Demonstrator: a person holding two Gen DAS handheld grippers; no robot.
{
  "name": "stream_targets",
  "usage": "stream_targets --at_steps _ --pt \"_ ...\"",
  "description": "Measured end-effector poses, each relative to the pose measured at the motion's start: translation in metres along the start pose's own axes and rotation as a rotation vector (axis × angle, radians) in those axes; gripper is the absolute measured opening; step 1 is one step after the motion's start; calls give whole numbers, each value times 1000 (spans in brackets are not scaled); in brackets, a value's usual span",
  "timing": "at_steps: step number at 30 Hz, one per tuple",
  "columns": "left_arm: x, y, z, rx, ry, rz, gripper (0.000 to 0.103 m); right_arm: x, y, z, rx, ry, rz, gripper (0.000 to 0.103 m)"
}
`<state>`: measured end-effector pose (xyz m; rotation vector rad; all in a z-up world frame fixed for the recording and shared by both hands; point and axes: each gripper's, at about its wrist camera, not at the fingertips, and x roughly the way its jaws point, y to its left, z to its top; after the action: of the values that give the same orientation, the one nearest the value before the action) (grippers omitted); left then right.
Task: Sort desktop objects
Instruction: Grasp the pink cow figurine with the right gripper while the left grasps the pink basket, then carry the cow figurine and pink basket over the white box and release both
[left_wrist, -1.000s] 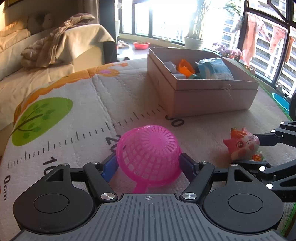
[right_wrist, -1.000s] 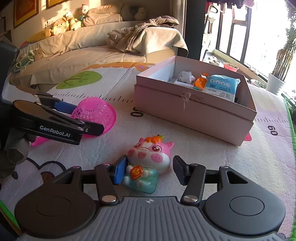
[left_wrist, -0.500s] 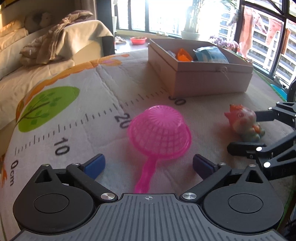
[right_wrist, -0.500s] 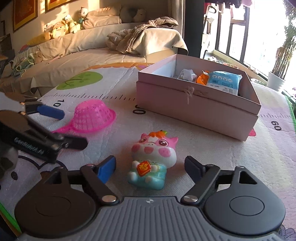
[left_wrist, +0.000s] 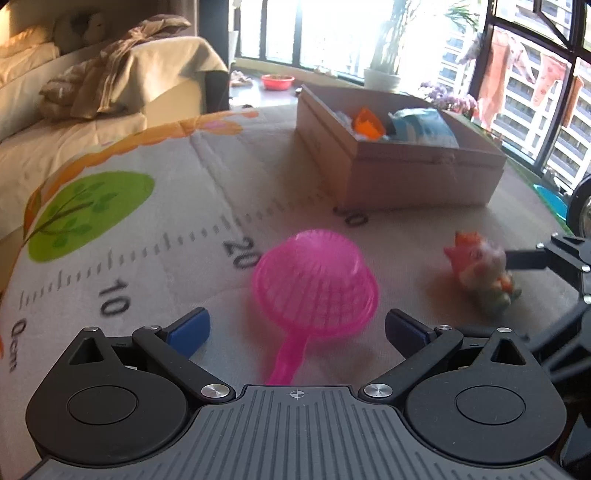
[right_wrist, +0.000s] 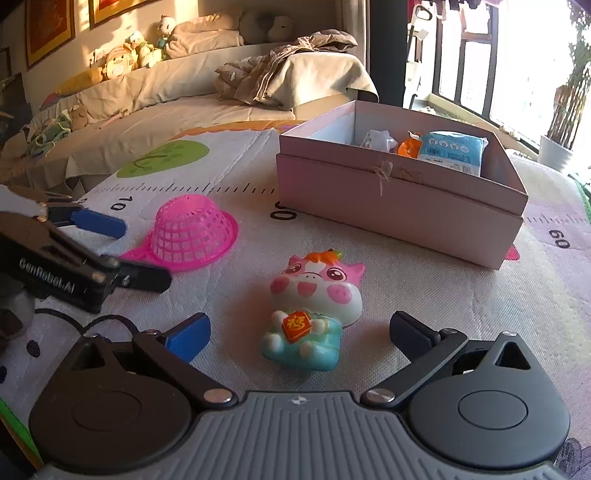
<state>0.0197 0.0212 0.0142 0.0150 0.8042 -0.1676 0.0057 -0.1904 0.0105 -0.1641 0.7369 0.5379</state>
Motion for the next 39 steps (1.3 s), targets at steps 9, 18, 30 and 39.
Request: stream_targets --at_steps 9,18,30,39 --pt "9 -10 13 49 2 20 61 -2 -12 15 55 -2 -21 53" --pt "-19 -14 22 57 -8 -20 22 -39 -11 24 0 -91 13 48" --pt "-18 -22 23 111 -8 57 85 -77 -52 8 111 -197 -31 48" --pt "28 -20 32 23 33 133 90 -46 -37 -10 76 -92 2 48"
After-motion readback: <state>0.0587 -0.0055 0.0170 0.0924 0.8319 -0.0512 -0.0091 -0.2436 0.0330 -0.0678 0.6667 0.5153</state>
